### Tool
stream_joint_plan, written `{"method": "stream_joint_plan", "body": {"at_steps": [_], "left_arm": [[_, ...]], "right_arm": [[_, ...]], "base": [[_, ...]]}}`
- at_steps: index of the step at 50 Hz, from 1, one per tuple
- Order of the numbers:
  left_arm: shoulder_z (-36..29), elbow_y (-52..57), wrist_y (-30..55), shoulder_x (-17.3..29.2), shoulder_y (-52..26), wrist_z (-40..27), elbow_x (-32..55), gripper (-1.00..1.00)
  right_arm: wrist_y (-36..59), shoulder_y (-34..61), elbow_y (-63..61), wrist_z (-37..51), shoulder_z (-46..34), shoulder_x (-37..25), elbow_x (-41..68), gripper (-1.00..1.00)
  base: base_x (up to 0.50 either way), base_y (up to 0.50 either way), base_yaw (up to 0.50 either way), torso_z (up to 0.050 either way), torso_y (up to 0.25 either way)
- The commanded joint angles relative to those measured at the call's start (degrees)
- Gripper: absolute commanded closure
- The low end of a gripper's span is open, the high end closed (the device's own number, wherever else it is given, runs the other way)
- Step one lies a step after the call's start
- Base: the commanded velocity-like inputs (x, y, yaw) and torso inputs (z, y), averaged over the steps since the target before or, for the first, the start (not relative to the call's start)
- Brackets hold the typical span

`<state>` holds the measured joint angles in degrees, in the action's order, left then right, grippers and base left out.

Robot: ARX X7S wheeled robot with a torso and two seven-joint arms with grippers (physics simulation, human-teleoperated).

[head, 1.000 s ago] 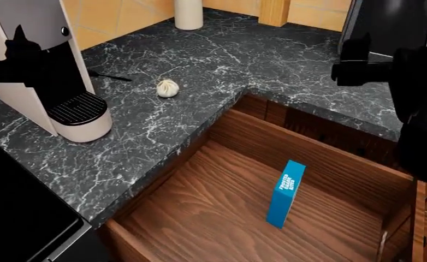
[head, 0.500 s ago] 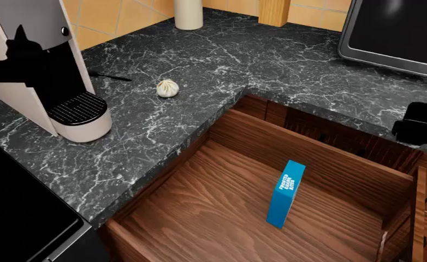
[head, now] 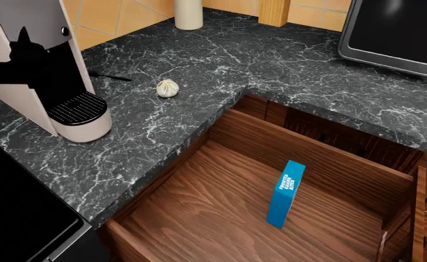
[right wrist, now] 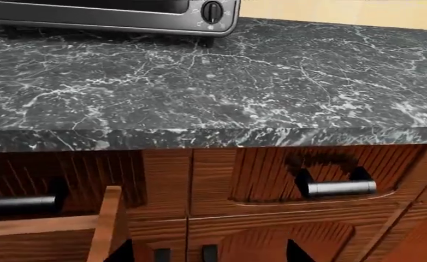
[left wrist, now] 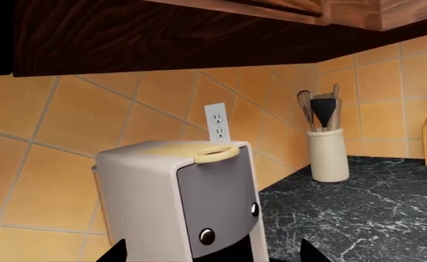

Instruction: Close the right drawer.

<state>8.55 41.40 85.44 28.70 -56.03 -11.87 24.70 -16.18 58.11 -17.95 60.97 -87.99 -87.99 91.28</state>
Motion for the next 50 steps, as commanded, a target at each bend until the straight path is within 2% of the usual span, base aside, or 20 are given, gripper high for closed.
{"method": "stream_joint_plan", "body": {"at_steps": [1,10,13,26,35,50], "left_arm": [[1.3,0.1,-0.5,-1.1,0.4,1.5,-0.1,-1.0],[1.4,0.1,-0.5,-0.9,0.4,1.3,0.3,-1.0],[1.3,-0.2,-0.8,-1.0,0.5,1.1,0.2,-1.0],[1.4,0.3,0.0,-1.1,0.1,0.8,1.0,-1.0],[1.2,0.2,0.1,-1.1,0.0,0.4,1.3,-1.0],[1.5,0.0,0.1,-0.9,0.4,0.1,2.1,-1.0]], "right_arm": [[-11.6,-7.3,2.1,-4.0,-4.4,-1.5,0.8,-1.0],[-19.2,-10.9,4.1,-5.7,-7.7,-1.0,3.8,-1.0],[-18.0,-10.8,4.7,-6.0,-7.6,-0.3,4.2,-1.0],[-24.3,-15.1,11.3,-10.0,-10.2,4.1,10.6,-1.0],[-22.1,-14.7,14.3,-10.6,-10.2,7.4,10.8,-1.0],[-17.7,-14.0,24.9,-13.4,-10.2,17.9,12.7,-1.0]], "base": [[0.0,0.0,0.0,0.0,0.0],[0.0,0.0,0.0,0.0,0.0],[0.0,0.0,0.0,0.0,0.0],[0.0,0.0,0.0,0.0,0.0],[0.0,0.0,0.0,0.0,0.0],[0.0,0.0,0.0,0.0,0.0]]}}
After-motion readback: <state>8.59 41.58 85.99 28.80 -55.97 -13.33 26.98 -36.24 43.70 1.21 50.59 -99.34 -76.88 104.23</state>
